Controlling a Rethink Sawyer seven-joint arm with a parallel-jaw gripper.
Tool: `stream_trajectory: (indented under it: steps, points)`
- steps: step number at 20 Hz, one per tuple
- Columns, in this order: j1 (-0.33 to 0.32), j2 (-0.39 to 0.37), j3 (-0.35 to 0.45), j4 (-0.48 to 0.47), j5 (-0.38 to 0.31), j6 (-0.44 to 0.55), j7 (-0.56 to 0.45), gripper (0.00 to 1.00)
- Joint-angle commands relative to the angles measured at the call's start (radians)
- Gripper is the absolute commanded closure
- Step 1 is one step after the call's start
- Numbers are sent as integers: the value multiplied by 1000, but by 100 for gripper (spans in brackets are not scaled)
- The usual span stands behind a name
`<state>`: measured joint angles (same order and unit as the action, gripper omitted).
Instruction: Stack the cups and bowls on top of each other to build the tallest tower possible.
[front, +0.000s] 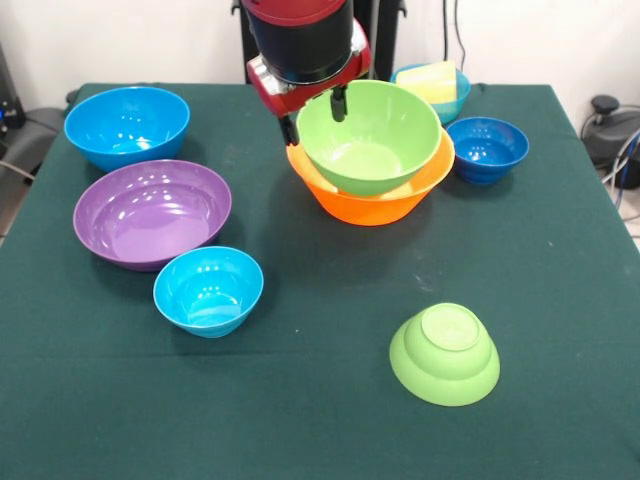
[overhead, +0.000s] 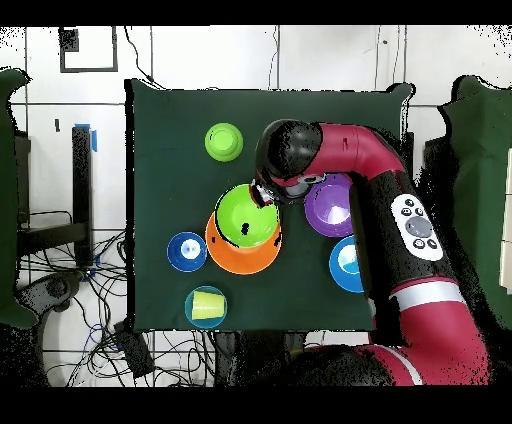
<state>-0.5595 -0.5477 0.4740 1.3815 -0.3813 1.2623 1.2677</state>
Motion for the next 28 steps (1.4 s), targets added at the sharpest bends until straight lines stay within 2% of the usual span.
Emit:
stream_trajectory:
  steps: [1, 9, 23, 28]
  points:
    - [36, 18, 1, -38, -73, 73, -90, 0]
    - [33, 4, 0, -27, -57, 67, -72, 0]
    - [39, -135, 0, -38, -40, 114, -52, 0]
    - [45, -144, 8, -72, -35, 114, -39, 0]
